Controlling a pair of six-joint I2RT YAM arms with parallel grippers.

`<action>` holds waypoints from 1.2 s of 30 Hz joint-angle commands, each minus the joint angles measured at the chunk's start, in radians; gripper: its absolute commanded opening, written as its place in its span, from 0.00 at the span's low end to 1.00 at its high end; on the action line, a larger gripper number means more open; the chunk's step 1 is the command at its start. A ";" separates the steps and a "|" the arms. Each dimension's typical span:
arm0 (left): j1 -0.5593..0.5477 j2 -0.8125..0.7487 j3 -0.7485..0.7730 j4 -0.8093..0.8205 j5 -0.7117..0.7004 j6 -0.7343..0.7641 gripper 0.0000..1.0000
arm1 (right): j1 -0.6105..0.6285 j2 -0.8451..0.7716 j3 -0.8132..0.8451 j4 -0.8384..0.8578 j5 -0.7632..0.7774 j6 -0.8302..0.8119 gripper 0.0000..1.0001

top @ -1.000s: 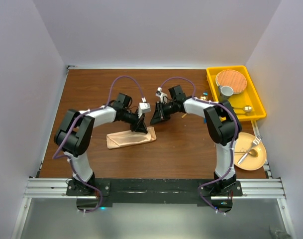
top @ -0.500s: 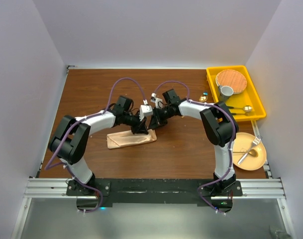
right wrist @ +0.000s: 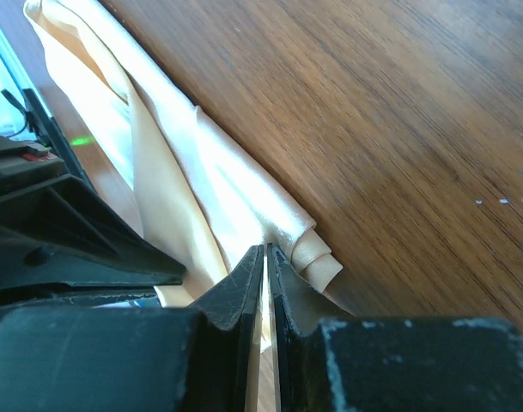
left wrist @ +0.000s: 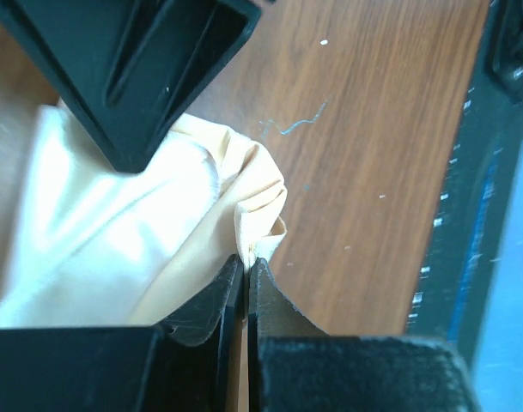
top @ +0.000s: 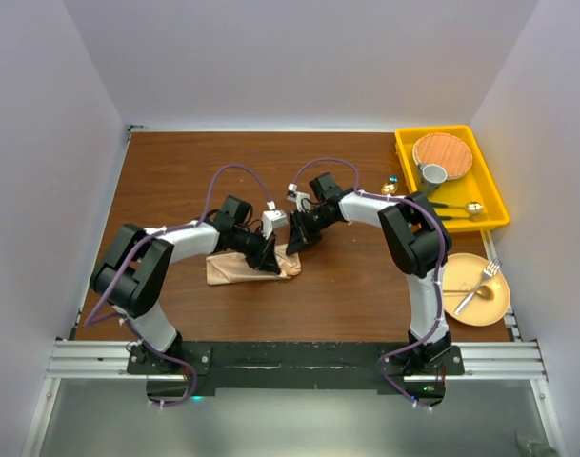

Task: Fold the napkin into a case and place the utensils inside
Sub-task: Stuff the top corner of the smaller-rectangle-folded napkin into the folded napkin.

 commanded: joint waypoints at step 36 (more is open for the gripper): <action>0.176 0.257 0.130 -0.154 0.043 -0.396 0.00 | 0.072 -0.089 0.066 -0.074 0.152 -0.220 0.14</action>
